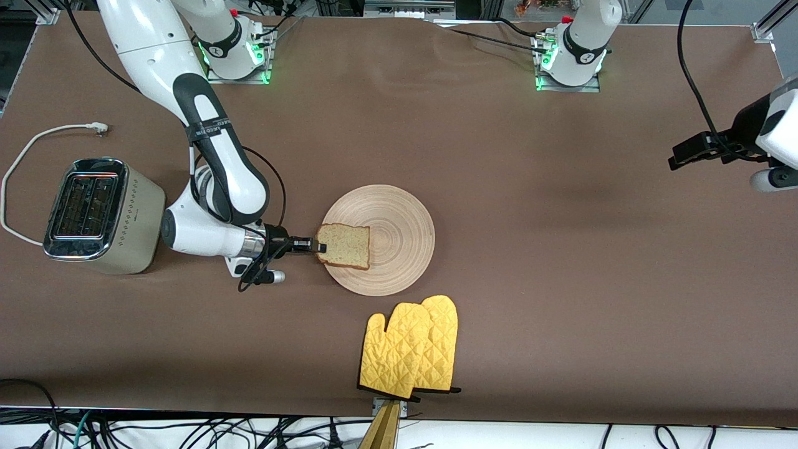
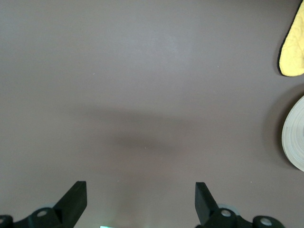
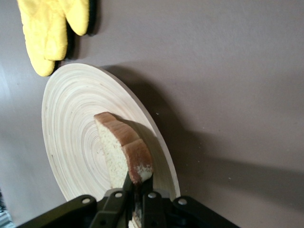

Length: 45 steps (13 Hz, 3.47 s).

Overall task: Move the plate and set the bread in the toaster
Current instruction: 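Grasp the bread slice's edge with the right gripper, then lift the bread slice and carry it to the toaster with the right gripper, then lower the bread slice into the toaster slot with the right gripper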

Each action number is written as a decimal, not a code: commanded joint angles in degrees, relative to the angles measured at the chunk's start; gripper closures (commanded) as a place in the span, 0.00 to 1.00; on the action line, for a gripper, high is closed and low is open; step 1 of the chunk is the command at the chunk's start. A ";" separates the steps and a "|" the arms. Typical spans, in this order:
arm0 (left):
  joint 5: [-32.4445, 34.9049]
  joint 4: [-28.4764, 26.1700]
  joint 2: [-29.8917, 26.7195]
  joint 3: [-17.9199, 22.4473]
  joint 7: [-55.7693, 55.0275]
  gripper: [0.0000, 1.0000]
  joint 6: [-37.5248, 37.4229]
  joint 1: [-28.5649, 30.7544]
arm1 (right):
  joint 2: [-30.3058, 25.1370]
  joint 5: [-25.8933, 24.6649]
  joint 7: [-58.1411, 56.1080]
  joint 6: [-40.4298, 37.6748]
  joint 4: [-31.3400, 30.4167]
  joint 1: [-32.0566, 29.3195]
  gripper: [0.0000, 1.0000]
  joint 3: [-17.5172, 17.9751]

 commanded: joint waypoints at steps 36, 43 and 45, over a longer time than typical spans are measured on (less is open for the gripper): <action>1.58 2.33 0.40 -0.31 0.04 0.00 -5.64 0.45 | -9.25 -48.22 -9.48 -35.30 16.26 -2.93 1.00 -40.84; 1.58 2.25 0.40 -0.31 0.13 0.00 -6.17 0.45 | -6.61 -46.20 -6.13 -33.71 16.00 -2.58 1.00 -40.48; 1.58 2.25 0.40 -0.31 0.13 0.00 -6.17 0.54 | -5.65 -45.49 -5.96 -32.75 15.91 -2.67 1.00 -40.48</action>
